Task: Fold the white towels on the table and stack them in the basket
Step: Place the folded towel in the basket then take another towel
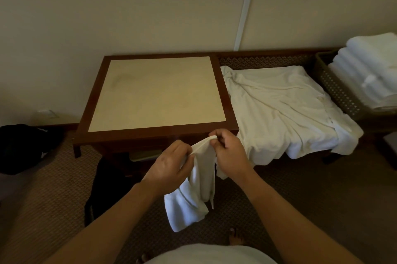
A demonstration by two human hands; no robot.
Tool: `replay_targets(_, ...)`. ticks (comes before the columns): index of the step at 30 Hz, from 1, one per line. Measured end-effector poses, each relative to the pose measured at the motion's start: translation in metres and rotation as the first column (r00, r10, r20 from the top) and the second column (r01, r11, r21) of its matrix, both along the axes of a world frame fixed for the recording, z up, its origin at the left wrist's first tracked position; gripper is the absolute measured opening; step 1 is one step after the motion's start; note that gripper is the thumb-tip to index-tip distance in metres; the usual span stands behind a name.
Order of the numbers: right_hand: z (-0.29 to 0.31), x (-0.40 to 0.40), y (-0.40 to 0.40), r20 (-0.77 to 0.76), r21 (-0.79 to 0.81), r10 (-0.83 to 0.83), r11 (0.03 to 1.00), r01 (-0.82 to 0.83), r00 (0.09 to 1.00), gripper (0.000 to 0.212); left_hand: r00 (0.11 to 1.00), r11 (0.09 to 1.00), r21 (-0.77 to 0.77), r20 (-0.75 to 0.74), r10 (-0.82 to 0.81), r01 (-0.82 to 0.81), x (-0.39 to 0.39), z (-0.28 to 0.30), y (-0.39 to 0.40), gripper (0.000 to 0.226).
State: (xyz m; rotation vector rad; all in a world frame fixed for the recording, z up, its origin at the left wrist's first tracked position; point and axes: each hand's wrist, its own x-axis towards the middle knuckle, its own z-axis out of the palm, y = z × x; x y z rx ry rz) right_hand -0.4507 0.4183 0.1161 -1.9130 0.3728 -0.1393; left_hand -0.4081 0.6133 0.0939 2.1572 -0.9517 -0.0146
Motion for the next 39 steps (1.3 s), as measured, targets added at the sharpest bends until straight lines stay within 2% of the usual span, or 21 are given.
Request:
replay_targets(3, 0.011, 0.002, 0.006, 0.151, -0.137, 0.062, 0.99, -0.042, 0.987, 0.015, 0.992, 0.999, 0.019, 0.122, 0.03, -0.033, 0.003, -0.009, -0.004, 0.009)
replay_targets(5, 0.022, 0.004, 0.013, 0.242, -0.213, 0.143, 0.973, -0.091, 0.96, 0.015, 0.987, 0.994, 0.029, 0.125, 0.104, -0.109, 0.003, -0.013, -0.007, 0.01)
replay_targets(8, 0.04, 0.007, 0.023, 0.343, -0.246, 0.212, 0.96, -0.13, 0.915, 0.017, 0.964, 0.965, 0.053, -0.049, 0.261, -0.258, -0.004, -0.013, -0.015, 0.009)
replay_targets(11, 0.06, 0.009, 0.025, 0.382, -0.209, 0.21, 0.968, -0.138, 0.9, 0.017, 0.847, 0.904, 0.147, -0.316, 0.428, -0.402, -0.004, -0.015, -0.02, 0.026)
replay_targets(13, 0.072, 0.008, 0.023, 0.381, -0.158, 0.199, 0.976, -0.148, 0.903, 0.016, 0.775, 0.875, 0.193, -0.406, 0.484, -0.445, 0.001, -0.02, -0.018, 0.027)
replay_targets(15, 0.079, 0.005, 0.021, 0.377, -0.119, 0.204, 0.978, -0.171, 0.904, 0.017, 0.746, 0.868, 0.18, -0.449, 0.491, -0.462, 0.004, -0.024, -0.015, 0.023)
replay_targets(18, 0.081, 0.004, 0.021, 0.371, -0.087, 0.201, 0.98, -0.181, 0.907, 0.018, 0.732, 0.85, 0.152, -0.447, 0.514, -0.504, 0.006, -0.029, -0.014, 0.015)
replay_targets(22, 0.081, 0.004, 0.015, 0.392, -0.029, 0.141, 0.99, -0.141, 0.909, 0.017, 0.745, 0.857, 0.18, -0.43, 0.51, -0.483, 0.01, -0.048, -0.006, 0.025)
replay_targets(28, 0.084, 0.001, 0.002, 0.412, 0.03, 0.035, 0.998, -0.052, 0.91, 0.017, 0.772, 0.837, 0.043, -0.364, 0.521, -0.545, 0.004, -0.051, 0.001, 0.022)
replay_targets(32, 0.083, 0.0, 0.006, 0.403, 0.032, 0.046, 0.997, -0.064, 0.914, 0.016, 0.763, 0.833, 0.108, -0.351, 0.543, -0.543, 0.008, -0.055, 0.003, 0.021)
replay_targets(36, 0.083, 0.001, 0.007, 0.404, 0.075, 0.004, 0.996, -0.037, 0.915, 0.018, 0.726, 0.782, 0.023, -0.356, 0.589, -0.623, 0.006, -0.056, 0.013, 0.018)
replay_targets(39, 0.082, 0.003, 0.01, 0.398, 0.09, -0.011, 0.996, -0.028, 0.917, 0.018, 0.722, 0.82, 0.092, -0.425, 0.545, -0.565, 0.007, -0.063, 0.021, 0.019)
